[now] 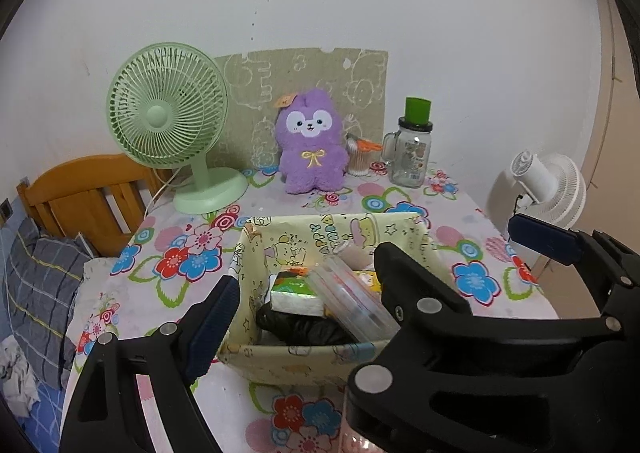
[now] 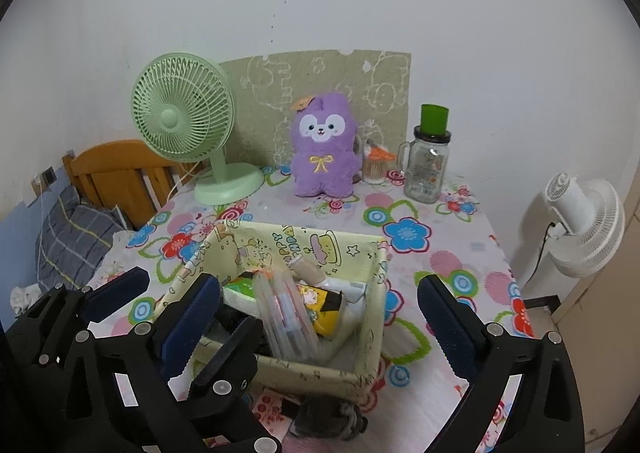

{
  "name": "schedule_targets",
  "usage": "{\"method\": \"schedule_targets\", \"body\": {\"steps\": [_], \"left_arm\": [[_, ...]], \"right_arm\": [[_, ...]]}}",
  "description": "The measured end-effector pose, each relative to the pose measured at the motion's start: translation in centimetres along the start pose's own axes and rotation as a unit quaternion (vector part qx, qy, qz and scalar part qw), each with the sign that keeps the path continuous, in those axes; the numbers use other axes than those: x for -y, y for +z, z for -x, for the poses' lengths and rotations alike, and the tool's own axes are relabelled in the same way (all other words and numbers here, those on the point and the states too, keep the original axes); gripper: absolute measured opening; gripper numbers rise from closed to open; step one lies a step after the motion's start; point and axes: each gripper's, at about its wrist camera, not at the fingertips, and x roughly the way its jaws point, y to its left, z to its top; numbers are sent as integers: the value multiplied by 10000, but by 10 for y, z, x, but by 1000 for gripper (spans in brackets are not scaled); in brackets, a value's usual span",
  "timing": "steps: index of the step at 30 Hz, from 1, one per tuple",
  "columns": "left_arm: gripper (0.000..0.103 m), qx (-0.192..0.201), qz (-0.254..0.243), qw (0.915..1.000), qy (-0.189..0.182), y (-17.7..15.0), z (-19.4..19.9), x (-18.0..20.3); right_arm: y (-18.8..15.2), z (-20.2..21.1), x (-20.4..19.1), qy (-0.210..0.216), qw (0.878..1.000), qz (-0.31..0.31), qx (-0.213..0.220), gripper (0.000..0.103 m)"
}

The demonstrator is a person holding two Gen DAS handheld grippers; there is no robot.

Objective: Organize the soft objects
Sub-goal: 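Open both tools to release the case and cloth inside the box, then withdraw both tools from the box toward the pink pack and gray glove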

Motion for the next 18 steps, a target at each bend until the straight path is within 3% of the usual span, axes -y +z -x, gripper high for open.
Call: {"method": "schedule_targets", "body": {"steps": [18], "left_arm": [[88,354,-53,9993,-78,-17,60,15]], "right_arm": [[-18,69,-2,-84,9993,43,352,103]]}}
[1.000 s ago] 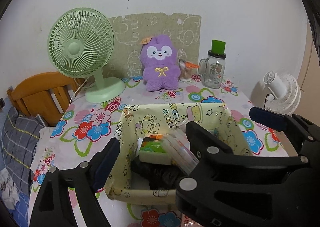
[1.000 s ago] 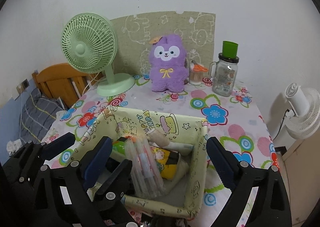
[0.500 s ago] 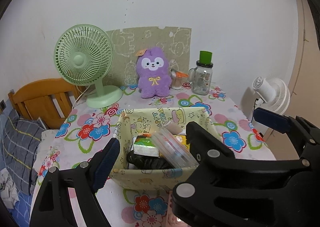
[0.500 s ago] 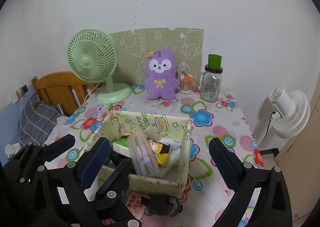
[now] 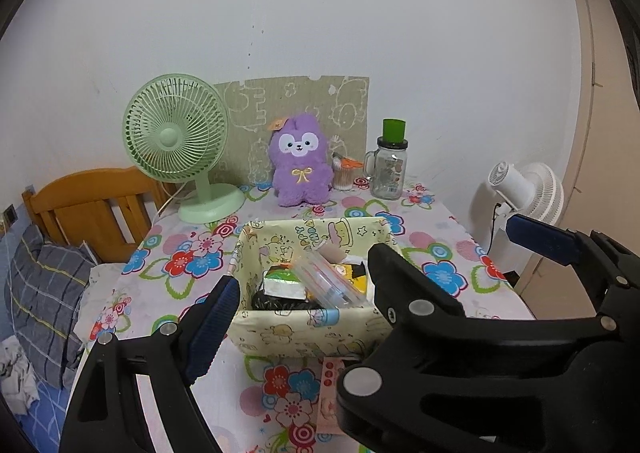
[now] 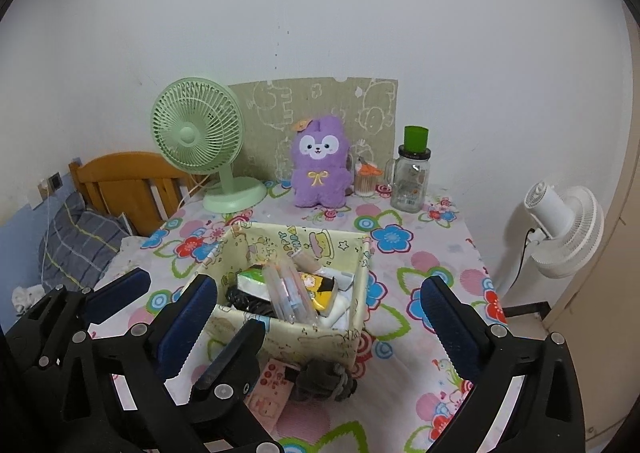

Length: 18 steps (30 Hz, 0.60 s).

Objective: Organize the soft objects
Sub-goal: 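Withdraw both tools from the box toward the pink pack and gray glove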

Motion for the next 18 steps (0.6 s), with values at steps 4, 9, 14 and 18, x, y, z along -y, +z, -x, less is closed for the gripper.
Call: {"method": "schedule_targets", "body": {"steps": [4,9,14,18], "left_arm": [[88,57,-14,10000,-20,-4,11,5],[88,95,-29,9999,-30,-10,21,9],[88,170,-73,9998,-41,-20,30,14],[90,250,-132,9996,-45,-29,37,19]], "right_arm": [[-4,13,1,-9,10000,-1,55,103],[-12,25,2,-15,10000,4,87,103],[-21,33,2,-35,10000,24,79,103],[-28,38,3,-44,10000,28,61,103]]}}
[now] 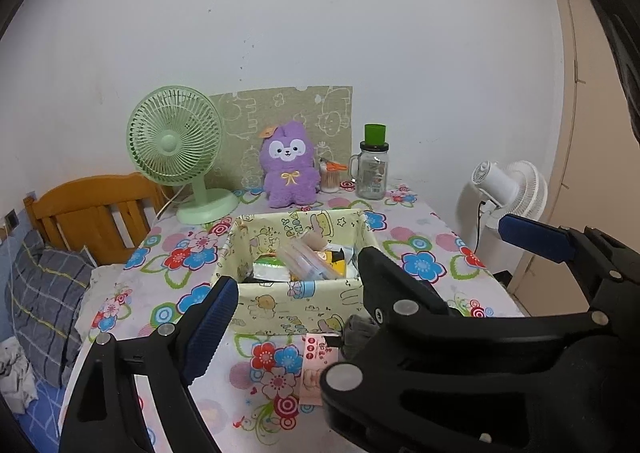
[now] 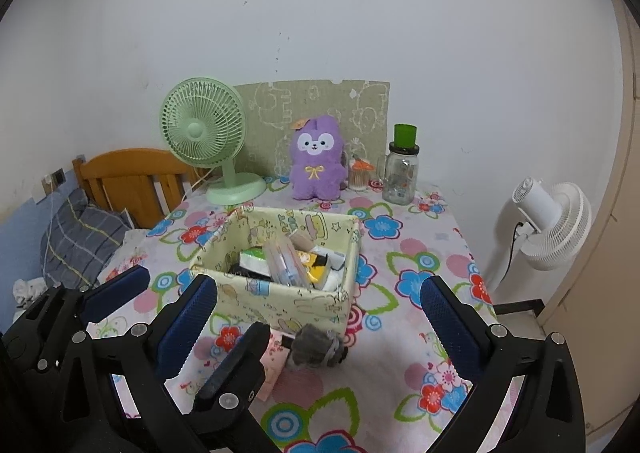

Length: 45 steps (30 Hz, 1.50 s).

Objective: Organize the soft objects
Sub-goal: 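Withdraw both tools from the box toward the pink pack and gray glove, then reach left tool to pink wet-wipes pack while right tool approaches gray knit glove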

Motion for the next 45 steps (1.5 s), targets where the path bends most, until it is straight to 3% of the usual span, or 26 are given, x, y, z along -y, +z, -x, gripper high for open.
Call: {"method": "schedule_targets", "body": {"steps": [21,45], "left_arm": [[90,-590,174,9978,-232,-42,-26,4],[88,-1372,99,9905,-59,-82,-92,-7]], "right_arm": [[-48,-22,6,30,9996,8,-273,103],[-86,-99,11,81,9944,-127,-1048,103]]}}
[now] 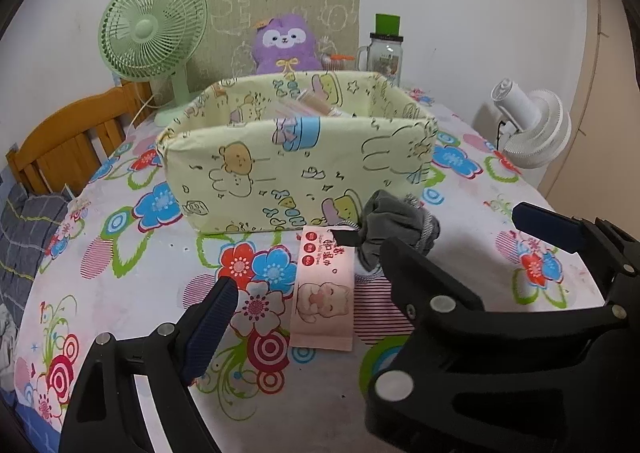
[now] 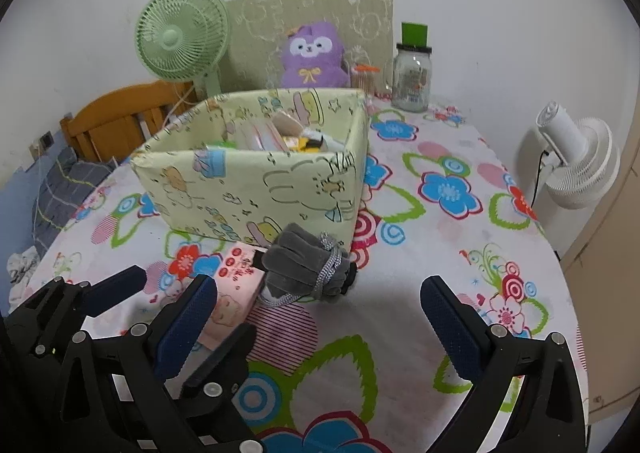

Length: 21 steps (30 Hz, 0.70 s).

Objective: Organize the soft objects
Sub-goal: 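Reach left tool to pink wet-wipes pack while right tool approaches gray knit glove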

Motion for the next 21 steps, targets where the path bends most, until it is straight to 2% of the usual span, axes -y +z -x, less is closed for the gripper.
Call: {"method": "schedule_targets", "body": {"steps": [11,21], "left_arm": [[85,-242,38,9997,35,1,-27,-7],[84,-387,81,9992,40,3,-41,-9]], "right_arm": [[1,-36,3,-68,9993,-65,-356,103],[5,-55,5,-77,9988,-83,-487,102]]}}
